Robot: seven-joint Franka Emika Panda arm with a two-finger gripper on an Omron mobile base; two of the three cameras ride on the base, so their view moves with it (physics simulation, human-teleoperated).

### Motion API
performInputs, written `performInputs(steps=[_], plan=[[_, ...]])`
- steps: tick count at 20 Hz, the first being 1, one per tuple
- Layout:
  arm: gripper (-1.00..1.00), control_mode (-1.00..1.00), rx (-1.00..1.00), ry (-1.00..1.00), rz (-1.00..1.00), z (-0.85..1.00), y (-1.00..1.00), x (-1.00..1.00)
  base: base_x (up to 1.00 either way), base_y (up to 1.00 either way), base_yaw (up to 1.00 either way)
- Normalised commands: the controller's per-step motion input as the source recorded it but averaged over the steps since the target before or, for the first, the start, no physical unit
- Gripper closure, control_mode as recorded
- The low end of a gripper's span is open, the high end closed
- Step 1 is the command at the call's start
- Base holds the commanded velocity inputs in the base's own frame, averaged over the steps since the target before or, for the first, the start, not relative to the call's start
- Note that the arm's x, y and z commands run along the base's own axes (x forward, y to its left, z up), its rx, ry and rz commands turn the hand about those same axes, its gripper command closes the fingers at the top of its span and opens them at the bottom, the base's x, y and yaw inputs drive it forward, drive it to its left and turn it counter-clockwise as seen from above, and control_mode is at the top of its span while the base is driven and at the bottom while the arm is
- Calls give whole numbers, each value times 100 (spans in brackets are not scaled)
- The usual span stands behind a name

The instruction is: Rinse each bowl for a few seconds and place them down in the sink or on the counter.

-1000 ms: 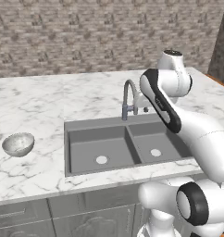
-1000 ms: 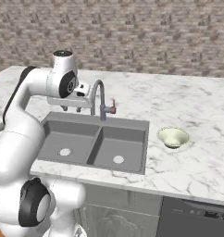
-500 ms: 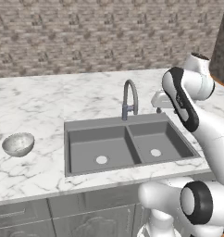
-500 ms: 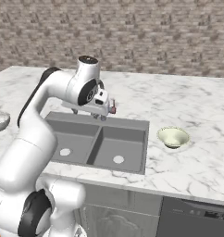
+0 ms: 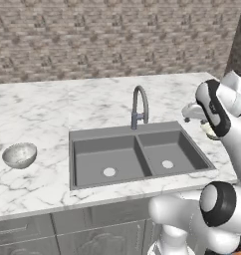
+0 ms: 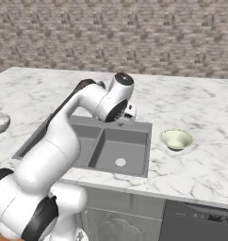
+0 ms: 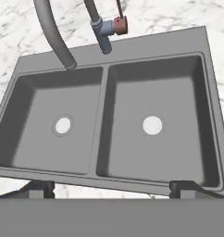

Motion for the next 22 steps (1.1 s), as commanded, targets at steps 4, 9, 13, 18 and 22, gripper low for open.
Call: performInputs(steps=[4,9,13,18,22], plan=[[-100,-100,0,-31,15,-24,-11,89,0,0,0],[-100,-100,0,-63,30,-10,7,88,0,0,0],[-100,-100,0,-60,39,-26,22,50,0,0,0],[-100,-100,1,-25,27,-18,10,30,0,0,0],[-100,-100,1,-11,8,-2,3,37,0,0,0]])
